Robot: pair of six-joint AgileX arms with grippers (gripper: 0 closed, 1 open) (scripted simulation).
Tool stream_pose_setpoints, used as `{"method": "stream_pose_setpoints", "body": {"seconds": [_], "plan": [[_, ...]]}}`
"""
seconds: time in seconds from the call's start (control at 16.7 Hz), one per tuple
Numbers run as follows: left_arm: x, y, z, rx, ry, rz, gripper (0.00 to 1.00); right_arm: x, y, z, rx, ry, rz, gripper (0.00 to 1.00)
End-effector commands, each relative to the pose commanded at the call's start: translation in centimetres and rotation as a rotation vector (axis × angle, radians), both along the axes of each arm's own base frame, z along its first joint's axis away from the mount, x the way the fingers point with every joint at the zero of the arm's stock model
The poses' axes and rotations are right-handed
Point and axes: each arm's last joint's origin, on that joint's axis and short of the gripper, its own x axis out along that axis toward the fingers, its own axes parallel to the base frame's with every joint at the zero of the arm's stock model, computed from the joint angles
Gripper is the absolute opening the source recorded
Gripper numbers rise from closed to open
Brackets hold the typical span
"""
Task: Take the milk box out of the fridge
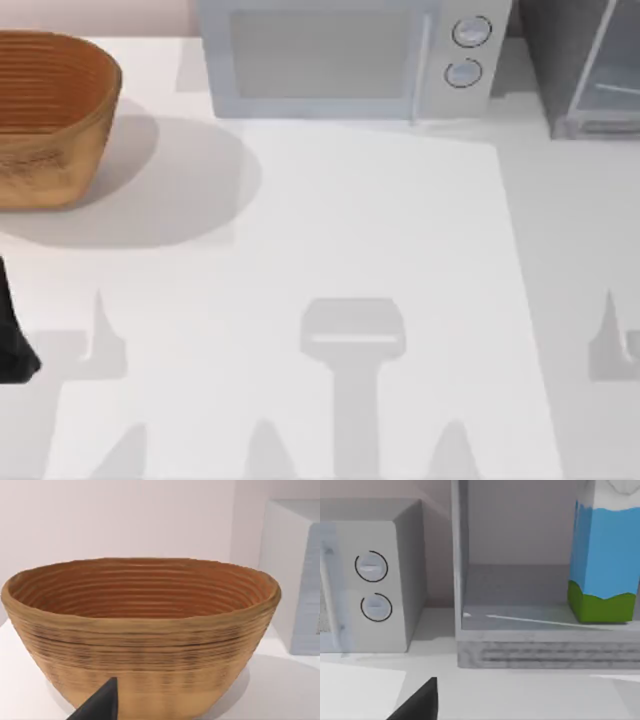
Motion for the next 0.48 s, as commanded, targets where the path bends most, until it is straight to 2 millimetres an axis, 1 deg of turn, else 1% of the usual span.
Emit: {"method": "stream_pose_setpoints", "body": {"seconds": [0.24,0.48], "plan": [[0.0,0.0,0.0,0.000,0.000,0.000,1.00,0.2,-0.1,0.2,-0.001,-0.005,0.000,1.00],[0.0,0.0,0.0,0.000,0.000,0.000,1.00,1.3,-0.7,1.4,-0.009,-0.035,-0.003,1.00]]}}
